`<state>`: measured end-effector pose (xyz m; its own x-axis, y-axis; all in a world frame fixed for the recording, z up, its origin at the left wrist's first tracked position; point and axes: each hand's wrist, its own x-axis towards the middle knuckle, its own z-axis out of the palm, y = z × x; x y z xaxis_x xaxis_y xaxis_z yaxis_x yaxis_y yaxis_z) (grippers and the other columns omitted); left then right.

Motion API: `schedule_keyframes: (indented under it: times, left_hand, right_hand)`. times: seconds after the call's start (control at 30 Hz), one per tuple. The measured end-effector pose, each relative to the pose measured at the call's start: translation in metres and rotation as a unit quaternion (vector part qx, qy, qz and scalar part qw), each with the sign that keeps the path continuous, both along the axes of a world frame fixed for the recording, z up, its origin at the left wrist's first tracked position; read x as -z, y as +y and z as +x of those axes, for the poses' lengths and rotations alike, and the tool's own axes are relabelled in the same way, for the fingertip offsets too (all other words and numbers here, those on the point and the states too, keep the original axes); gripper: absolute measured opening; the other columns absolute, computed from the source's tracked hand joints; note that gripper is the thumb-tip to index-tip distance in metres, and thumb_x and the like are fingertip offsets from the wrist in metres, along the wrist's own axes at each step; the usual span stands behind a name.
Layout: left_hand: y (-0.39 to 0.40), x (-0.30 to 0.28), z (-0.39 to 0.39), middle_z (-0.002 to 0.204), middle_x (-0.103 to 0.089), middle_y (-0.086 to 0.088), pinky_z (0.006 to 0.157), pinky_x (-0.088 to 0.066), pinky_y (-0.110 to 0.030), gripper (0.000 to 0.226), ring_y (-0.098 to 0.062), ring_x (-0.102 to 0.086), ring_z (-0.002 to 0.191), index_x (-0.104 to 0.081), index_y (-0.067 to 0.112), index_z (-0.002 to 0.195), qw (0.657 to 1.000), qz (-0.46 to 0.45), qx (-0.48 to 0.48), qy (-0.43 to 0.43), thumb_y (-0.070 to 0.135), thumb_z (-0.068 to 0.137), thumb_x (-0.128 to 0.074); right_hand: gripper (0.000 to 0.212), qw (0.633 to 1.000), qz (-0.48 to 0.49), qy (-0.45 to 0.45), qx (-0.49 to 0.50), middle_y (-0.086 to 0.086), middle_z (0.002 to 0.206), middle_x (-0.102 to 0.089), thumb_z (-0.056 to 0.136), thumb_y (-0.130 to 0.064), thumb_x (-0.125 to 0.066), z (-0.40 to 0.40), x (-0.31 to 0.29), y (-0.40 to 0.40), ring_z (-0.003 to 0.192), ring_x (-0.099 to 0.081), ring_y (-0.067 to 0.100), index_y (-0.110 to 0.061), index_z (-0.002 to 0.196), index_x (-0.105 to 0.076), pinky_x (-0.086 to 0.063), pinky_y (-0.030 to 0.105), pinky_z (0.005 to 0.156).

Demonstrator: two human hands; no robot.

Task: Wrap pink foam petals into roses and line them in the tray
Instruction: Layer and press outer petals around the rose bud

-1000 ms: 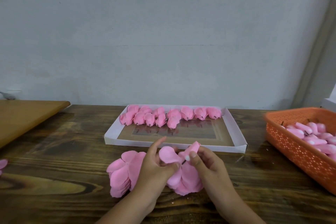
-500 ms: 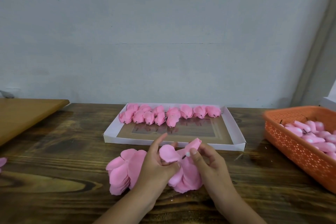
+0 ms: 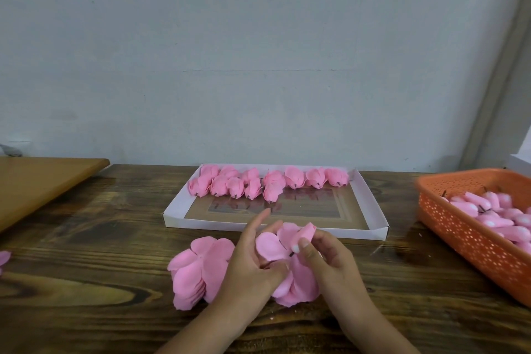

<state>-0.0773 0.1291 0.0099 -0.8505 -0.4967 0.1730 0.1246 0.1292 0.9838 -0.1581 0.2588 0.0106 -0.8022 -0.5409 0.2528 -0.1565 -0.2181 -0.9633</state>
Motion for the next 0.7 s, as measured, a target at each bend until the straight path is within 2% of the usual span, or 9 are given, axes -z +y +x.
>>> schedule_keyframes:
  times: [0.1, 0.2, 0.27, 0.33, 0.5, 0.63, 0.7]
  left_hand:
    - [0.0003, -0.0001, 0.0006, 0.128, -0.065, 0.026, 0.089, -0.057, -0.023, 0.084, -0.001, -0.064, 0.117, -0.044, 0.051, 0.135, 1.000, 0.000, -0.003, 0.011, -0.012, 0.085, -0.067]
    - [-0.0014, 0.0001, 0.0003, 0.129, -0.066, 0.022, 0.097, -0.056, -0.030, 0.084, -0.003, -0.063, 0.120, -0.041, 0.051, 0.139, 1.000, 0.003, -0.020, 0.010, -0.009, 0.086, -0.068]
    - [-0.0026, 0.0001, 0.0004, 0.120, -0.073, 0.010, 0.093, -0.059, -0.033, 0.079, -0.009, -0.070, 0.110, -0.043, 0.054, 0.135, 0.999, 0.016, -0.027, -0.007, -0.003, 0.087, -0.071]
    - [-0.0023, -0.0009, 0.0008, 0.109, -0.075, -0.002, 0.086, -0.061, -0.031, 0.065, -0.013, -0.073, 0.100, -0.049, 0.055, 0.127, 0.999, 0.024, -0.030, -0.030, 0.007, 0.089, -0.072]
    - [-0.0009, -0.0035, 0.0019, 0.110, -0.076, 0.006, 0.078, -0.061, -0.028, 0.034, -0.010, -0.073, 0.102, -0.066, 0.037, 0.117, 0.999, 0.018, -0.029, -0.039, 0.011, 0.095, -0.064]
    - [0.0013, -0.0077, 0.0048, 0.104, -0.078, -0.001, 0.079, -0.064, -0.045, 0.020, -0.018, -0.075, 0.098, -0.074, 0.023, 0.113, 0.999, 0.020, -0.003, -0.028, 0.015, 0.099, -0.062]
    - [0.0022, -0.0092, 0.0061, 0.100, -0.079, -0.003, 0.071, -0.064, -0.039, 0.018, -0.020, -0.076, 0.094, -0.076, 0.023, 0.109, 0.999, 0.023, 0.011, -0.026, 0.016, 0.100, -0.062]
  right_hand:
    - [0.014, 1.000, 0.009, 0.005, 0.011, 0.001, 0.101, -0.077, 0.095, -0.015, -0.061, 0.0002, -0.0001, -0.0005, 0.098, -0.071, 0.018, -0.015, 0.101, -0.073, -0.055, 0.036, 0.087]
    - [0.013, 1.000, 0.010, 0.000, 0.010, 0.002, 0.099, -0.077, 0.095, -0.013, -0.062, 0.0005, -0.0001, -0.0005, 0.096, -0.072, 0.018, -0.015, 0.100, -0.074, -0.054, 0.035, 0.085]
    - [0.013, 1.000, 0.017, 0.006, 0.012, 0.001, 0.098, -0.077, 0.095, -0.013, -0.062, 0.0006, -0.0001, -0.0004, 0.094, -0.072, 0.017, -0.015, 0.100, -0.074, -0.055, 0.034, 0.084]
    - [0.013, 0.999, 0.026, 0.017, 0.016, -0.001, 0.097, -0.077, 0.094, -0.012, -0.063, 0.0006, -0.0001, -0.0005, 0.093, -0.072, 0.015, -0.017, 0.101, -0.074, -0.054, 0.031, 0.082]
    - [0.019, 0.997, 0.047, 0.053, 0.033, -0.003, 0.095, -0.077, 0.090, -0.008, -0.069, 0.0017, 0.0011, -0.0002, 0.090, -0.072, 0.012, -0.025, 0.099, -0.071, -0.053, 0.023, 0.076]
    - [0.024, 0.996, 0.053, 0.069, 0.025, -0.006, 0.092, -0.077, 0.090, -0.012, -0.069, 0.0050, -0.0007, 0.0004, 0.086, -0.073, 0.009, -0.035, 0.091, -0.074, -0.055, 0.019, 0.069]
    - [0.020, 0.996, 0.052, 0.063, 0.027, -0.006, 0.089, -0.077, 0.090, -0.013, -0.070, 0.0058, -0.0010, -0.0002, 0.083, -0.073, 0.009, -0.033, 0.089, -0.074, -0.055, 0.019, 0.067]
